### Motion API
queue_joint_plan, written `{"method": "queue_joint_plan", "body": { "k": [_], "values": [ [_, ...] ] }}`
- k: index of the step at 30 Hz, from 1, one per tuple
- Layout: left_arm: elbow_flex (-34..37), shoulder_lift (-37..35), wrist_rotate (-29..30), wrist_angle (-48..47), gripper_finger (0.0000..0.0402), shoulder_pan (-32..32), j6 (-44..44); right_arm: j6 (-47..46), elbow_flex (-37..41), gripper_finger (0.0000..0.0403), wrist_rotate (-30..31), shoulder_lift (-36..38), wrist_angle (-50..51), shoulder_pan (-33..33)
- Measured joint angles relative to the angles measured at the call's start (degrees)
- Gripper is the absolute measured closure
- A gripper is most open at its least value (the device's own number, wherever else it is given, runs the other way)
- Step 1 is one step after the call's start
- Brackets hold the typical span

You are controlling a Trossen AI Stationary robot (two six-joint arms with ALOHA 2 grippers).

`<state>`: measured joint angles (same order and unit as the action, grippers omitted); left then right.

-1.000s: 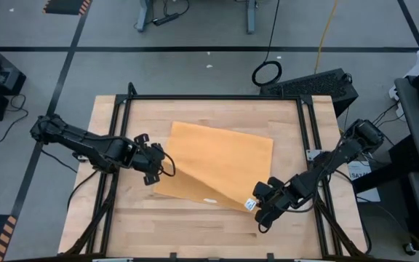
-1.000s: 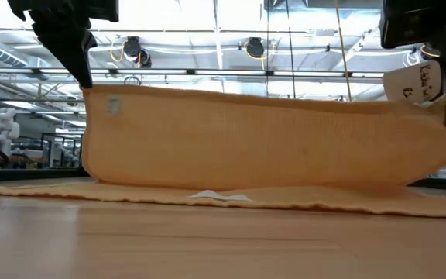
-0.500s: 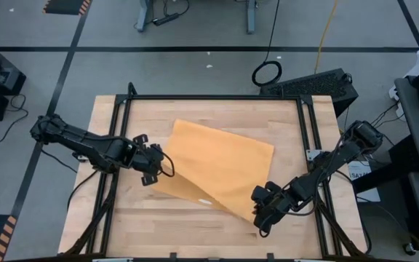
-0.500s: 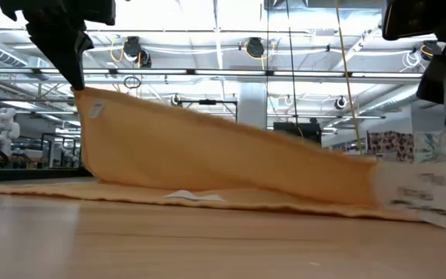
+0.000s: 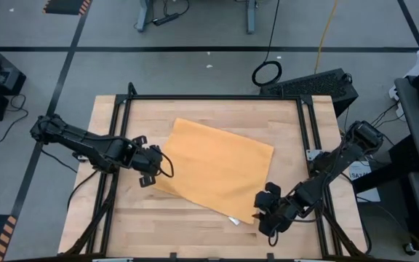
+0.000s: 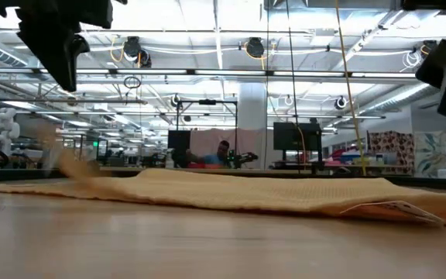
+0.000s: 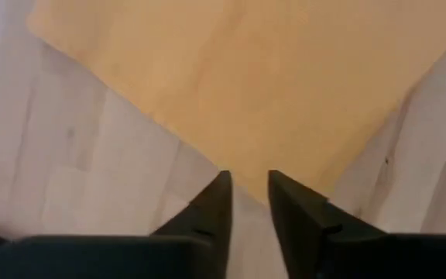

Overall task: Roll towel
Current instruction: Fold the yellow towel

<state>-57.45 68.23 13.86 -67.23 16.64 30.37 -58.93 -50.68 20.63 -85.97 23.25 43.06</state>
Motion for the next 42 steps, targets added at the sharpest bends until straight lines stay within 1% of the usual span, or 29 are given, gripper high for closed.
{"method": "queue_joint_plan", "body": {
  "k": [3, 6, 8, 13, 18, 23, 25, 27, 29, 31, 33, 35, 37, 39, 42],
  "values": [
    [0.0, 0.0, -2.5, -0.5, 0.0261, 0.2, 2.6, 1.6, 0.0, 0.0241, 0.4, 0.0, -1.5, 0.3],
    [0.0, 0.0, -3.0, -0.6, 0.0230, 1.7, 5.1, 3.5, 0.0, 0.0249, 1.2, 0.0, -2.6, 0.2],
    [0.0, 0.0, -1.7, 0.6, 0.0221, 3.2, 6.3, 5.0, 0.0, 0.0253, 3.2, 0.0, -2.7, 0.2],
    [0.9, 0.0, 4.3, 7.7, 0.0218, 7.1, 8.3, 11.1, 0.0, 0.0260, 10.2, 0.0, -4.3, 0.2],
    [7.0, 0.0, 11.7, 19.4, 0.0218, 8.8, 8.4, 17.6, 0.0, 0.0267, 18.5, 0.0, -5.5, 0.2],
    [15.3, 0.0, 19.4, 38.3, 0.0218, 8.8, 7.4, 22.3, 0.1, 0.0279, 30.0, 0.0, -4.5, -1.0],
    [18.2, 0.0, 21.4, 45.1, 0.0217, 8.5, 6.2, 24.2, 0.9, 0.0285, 32.1, 0.0, -4.4, -2.4],
    [20.3, 0.0, 22.1, 49.7, 0.0217, 7.7, 5.7, 25.8, 2.1, 0.0292, 31.8, 0.0, -4.3, -4.4],
    [21.9, 0.0, 21.7, 51.9, 0.0217, 7.5, 5.4, 26.1, 3.9, 0.0300, 29.5, 0.0, -5.4, -6.6],
    [22.8, 0.0, 19.3, 51.1, 0.0217, 7.5, 4.3, 26.2, 6.2, 0.0305, 23.9, 0.0, -8.1, -8.1],
    [24.0, 0.0, 15.7, 51.3, 0.0217, 8.0, 2.6, 26.2, 8.8, 0.0307, 17.0, 0.0, -13.4, -8.3],
    [24.7, 0.0, 13.4, 51.3, 0.0217, 8.9, 1.6, 26.2, 11.1, 0.0306, 10.9, 0.0, -20.2, -7.3],
    [25.4, 0.1, 13.0, 51.9, 0.0217, 10.1, 1.7, 25.3, 13.1, 0.0299, 7.0, 0.0, -26.7, -5.5],
    [25.5, 0.8, 13.0, 51.9, 0.0217, 11.1, 2.1, 24.2, 14.2, 0.0288, 5.2, -0.1, -30.6, -3.3],
    [25.5, 2.4, 14.2, 54.1, 0.0217, 12.7, 2.1, 24.3, 14.3, 0.0258, 6.0, -0.2, -31.2, 1.2]
  ]
}}
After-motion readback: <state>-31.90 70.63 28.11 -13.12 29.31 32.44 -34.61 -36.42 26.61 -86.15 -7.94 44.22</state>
